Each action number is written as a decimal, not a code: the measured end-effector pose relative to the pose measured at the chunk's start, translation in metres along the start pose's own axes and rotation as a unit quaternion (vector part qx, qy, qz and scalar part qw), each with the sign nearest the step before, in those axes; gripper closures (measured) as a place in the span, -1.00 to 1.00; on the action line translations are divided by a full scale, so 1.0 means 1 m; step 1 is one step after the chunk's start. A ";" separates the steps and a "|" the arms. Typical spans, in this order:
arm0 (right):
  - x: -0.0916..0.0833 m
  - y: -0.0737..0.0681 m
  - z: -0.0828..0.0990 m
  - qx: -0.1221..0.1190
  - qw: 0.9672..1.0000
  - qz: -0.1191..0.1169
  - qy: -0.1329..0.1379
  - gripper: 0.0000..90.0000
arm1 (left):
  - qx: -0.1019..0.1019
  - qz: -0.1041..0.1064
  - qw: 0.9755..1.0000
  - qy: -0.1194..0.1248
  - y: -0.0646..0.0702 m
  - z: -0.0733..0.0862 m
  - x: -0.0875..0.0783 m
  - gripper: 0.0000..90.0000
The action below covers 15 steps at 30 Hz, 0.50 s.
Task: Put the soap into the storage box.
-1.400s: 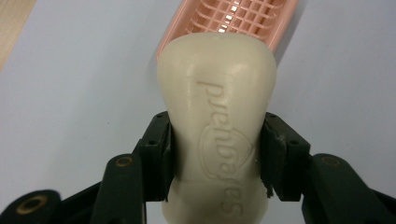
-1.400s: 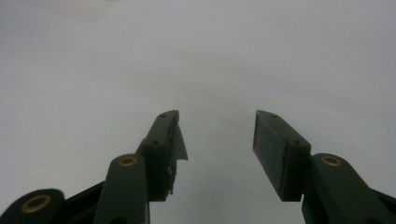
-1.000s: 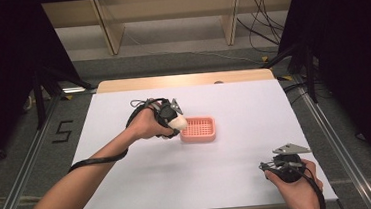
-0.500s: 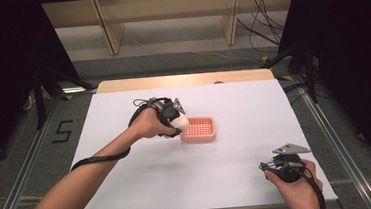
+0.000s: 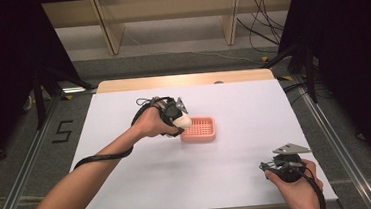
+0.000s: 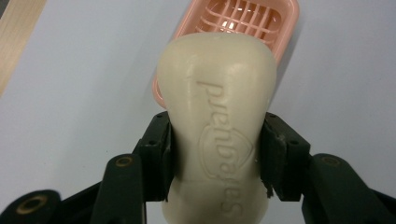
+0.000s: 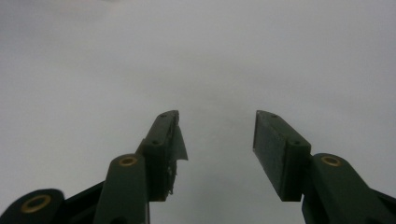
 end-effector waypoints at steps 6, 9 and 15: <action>0.000 0.000 0.000 0.000 1.000 0.000 0.000 0.14 | 0.001 -0.001 1.000 0.006 0.000 -0.003 0.002 0.10; 0.000 0.000 0.000 -0.002 1.000 -0.002 0.000 0.14 | 0.001 -0.002 1.000 0.010 0.000 -0.004 0.002 0.10; 0.000 0.000 0.000 -0.001 1.000 0.000 0.000 0.14 | -0.002 -0.005 1.000 0.019 0.000 -0.008 0.003 0.10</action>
Point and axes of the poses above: each handheld gripper's, and its own axes: x roughly forward along the jaws, z roughly out of its underside, y roughly to its right, the point moved 10 cm from there along x, roughly forward along the jaws, and after that the axes turned 9 degrees about -z, right-handed, at the moved point
